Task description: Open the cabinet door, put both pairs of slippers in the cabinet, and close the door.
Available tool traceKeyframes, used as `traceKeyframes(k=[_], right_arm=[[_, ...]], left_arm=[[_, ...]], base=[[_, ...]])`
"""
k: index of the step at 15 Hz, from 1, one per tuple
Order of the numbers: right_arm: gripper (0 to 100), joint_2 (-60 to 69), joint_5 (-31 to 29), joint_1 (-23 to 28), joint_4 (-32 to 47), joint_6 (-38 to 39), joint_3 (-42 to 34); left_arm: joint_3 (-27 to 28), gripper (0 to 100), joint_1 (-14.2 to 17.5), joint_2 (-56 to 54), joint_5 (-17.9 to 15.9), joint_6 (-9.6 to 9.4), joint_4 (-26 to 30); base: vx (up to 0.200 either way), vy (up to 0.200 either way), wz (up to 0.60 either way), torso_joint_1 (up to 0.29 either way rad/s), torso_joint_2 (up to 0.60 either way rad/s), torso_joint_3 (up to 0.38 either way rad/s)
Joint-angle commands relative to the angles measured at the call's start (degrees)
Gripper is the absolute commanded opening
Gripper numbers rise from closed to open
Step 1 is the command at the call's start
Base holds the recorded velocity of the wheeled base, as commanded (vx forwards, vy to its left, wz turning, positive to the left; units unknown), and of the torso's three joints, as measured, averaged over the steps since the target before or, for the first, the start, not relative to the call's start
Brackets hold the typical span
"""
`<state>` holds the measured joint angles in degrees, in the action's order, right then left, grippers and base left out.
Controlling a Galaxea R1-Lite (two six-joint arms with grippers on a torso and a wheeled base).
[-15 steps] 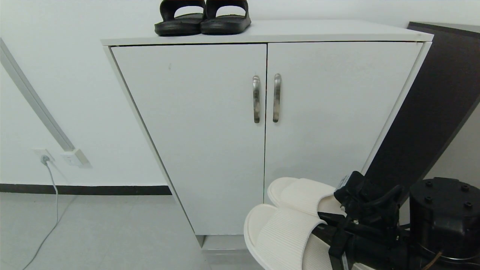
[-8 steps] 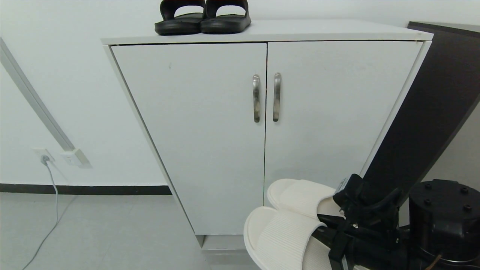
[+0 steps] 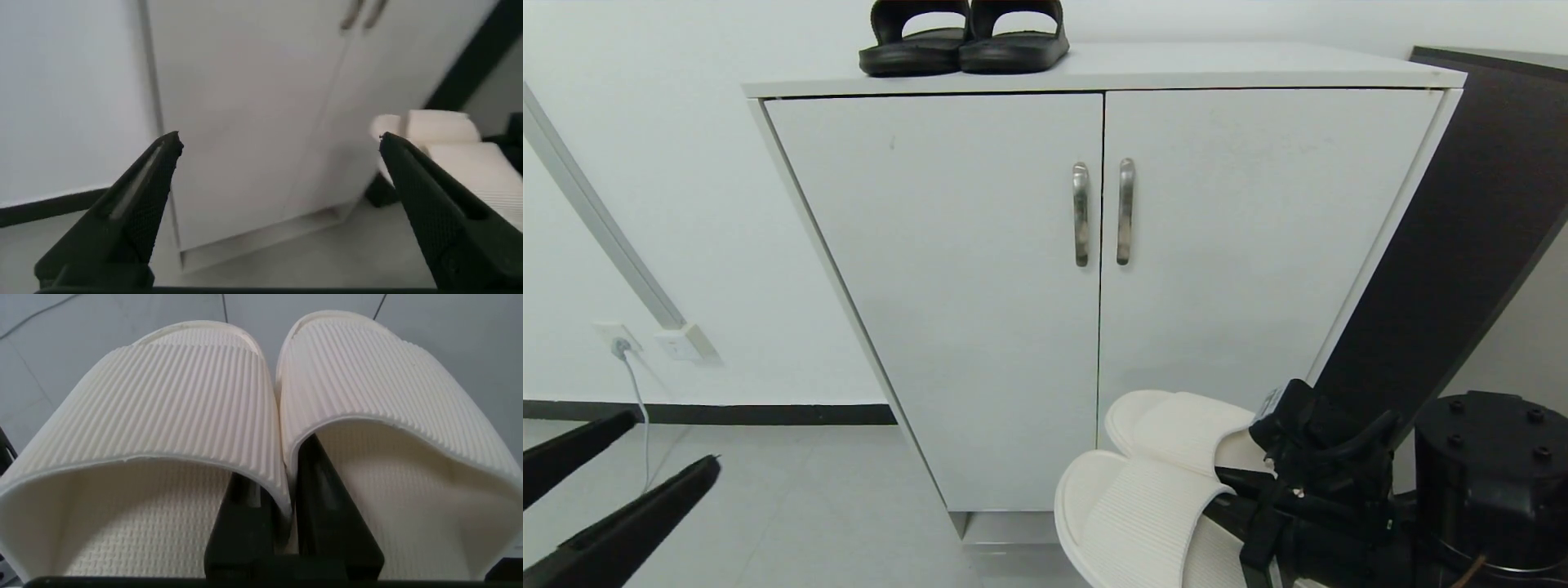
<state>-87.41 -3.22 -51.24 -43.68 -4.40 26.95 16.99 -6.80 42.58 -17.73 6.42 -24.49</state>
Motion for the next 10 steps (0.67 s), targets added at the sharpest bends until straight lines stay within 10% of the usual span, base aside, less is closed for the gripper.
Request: traceKeyframes(k=[1,6,10], right_arm=[[0,-0.13,-0.12,0.08,0.0,0.09,-0.06],[0,-0.04,-0.12,0.17,0.0,0.01,0.2],[0,-0.75,-0.21,0.17,0.0,-0.17,-0.06]], left_arm=[[4.1,100,-10.6,10.94,-0.73,0.69,-1.88],[14.91,100,-25.63,21.75,2.08,1.05,-1.96],[25.28,100,-30.9,33.53,3.14,1.05,-5.22]], base=[[0.0,0.0,0.0,0.0,0.0,0.0],[0.0,0.0,0.0,0.0,0.0,0.0],[0.0,0.0,0.0,0.0,0.0,0.0]])
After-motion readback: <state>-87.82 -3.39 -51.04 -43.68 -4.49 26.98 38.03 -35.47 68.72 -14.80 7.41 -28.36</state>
